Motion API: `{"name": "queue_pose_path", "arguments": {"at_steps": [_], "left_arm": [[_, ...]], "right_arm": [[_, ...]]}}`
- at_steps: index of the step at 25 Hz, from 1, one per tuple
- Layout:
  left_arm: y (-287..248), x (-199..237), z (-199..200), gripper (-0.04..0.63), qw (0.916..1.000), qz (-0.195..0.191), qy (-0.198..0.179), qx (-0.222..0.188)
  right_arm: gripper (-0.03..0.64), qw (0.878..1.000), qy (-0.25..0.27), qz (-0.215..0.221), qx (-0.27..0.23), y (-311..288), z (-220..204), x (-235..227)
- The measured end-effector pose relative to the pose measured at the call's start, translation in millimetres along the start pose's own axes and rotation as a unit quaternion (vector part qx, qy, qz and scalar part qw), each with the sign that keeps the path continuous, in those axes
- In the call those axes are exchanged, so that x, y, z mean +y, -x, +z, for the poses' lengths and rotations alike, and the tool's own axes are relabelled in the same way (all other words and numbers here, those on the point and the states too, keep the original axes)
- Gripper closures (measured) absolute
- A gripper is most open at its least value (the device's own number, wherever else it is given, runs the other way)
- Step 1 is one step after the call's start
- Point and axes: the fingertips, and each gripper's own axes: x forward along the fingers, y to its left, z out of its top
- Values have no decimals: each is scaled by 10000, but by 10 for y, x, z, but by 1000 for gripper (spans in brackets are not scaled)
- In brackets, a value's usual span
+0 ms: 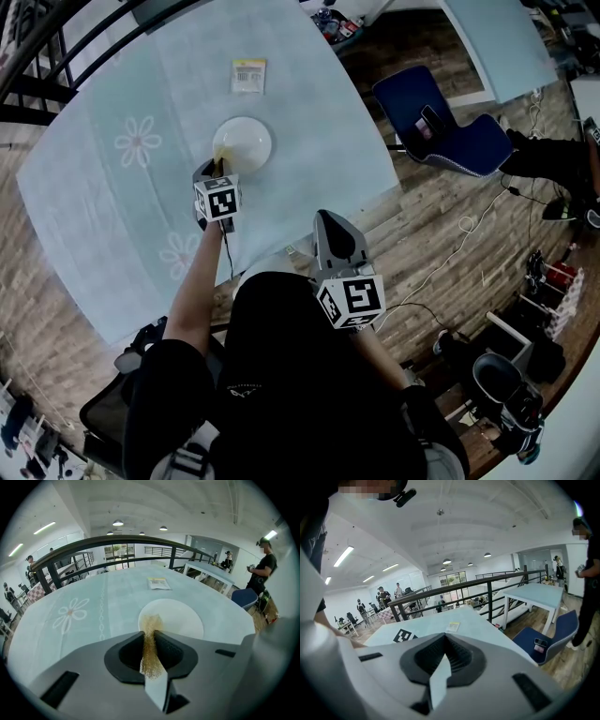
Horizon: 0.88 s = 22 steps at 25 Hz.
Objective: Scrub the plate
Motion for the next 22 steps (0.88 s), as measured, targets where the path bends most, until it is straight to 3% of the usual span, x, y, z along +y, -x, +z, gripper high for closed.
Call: {"name": "queue_pose_path", "arguments": {"at_steps": [17,22], "left_arm": [[-52,176,200,528,9992,311,49,-253],[-19,264,218,528,9979,500,247,-333]], "right_arm": [[615,9998,181,-17,111,44,-2,-53],[615,9995,256,92,179,53,-17,-80]]}}
